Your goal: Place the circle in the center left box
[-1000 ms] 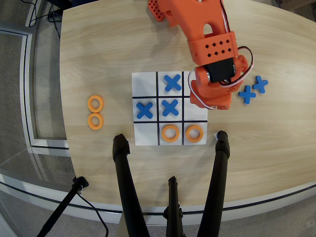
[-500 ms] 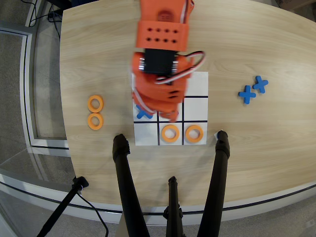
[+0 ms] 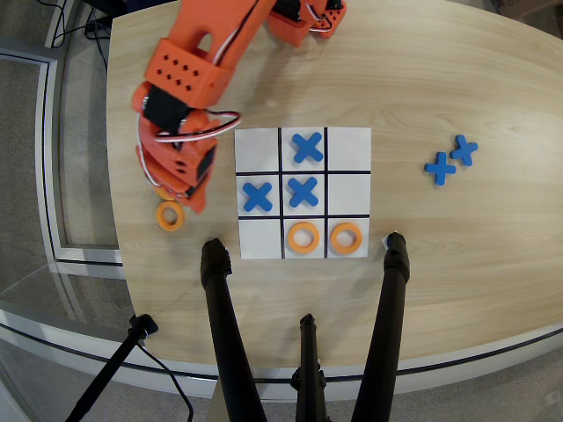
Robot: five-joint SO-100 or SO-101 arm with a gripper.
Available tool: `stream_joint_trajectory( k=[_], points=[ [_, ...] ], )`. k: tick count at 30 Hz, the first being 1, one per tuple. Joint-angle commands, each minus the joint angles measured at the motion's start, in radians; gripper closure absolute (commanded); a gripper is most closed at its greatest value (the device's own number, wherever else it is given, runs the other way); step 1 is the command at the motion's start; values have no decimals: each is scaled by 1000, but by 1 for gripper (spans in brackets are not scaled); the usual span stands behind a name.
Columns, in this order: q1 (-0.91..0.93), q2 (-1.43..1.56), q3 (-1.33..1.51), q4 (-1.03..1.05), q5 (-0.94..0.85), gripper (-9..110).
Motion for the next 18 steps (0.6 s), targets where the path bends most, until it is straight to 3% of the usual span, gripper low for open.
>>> stream_joint_trajectory(
  k=[1, 18],
  points=[
    [40, -52, -94, 43, -40, 82],
    [98, -261, -167, 66, -170, 82]
  ],
)
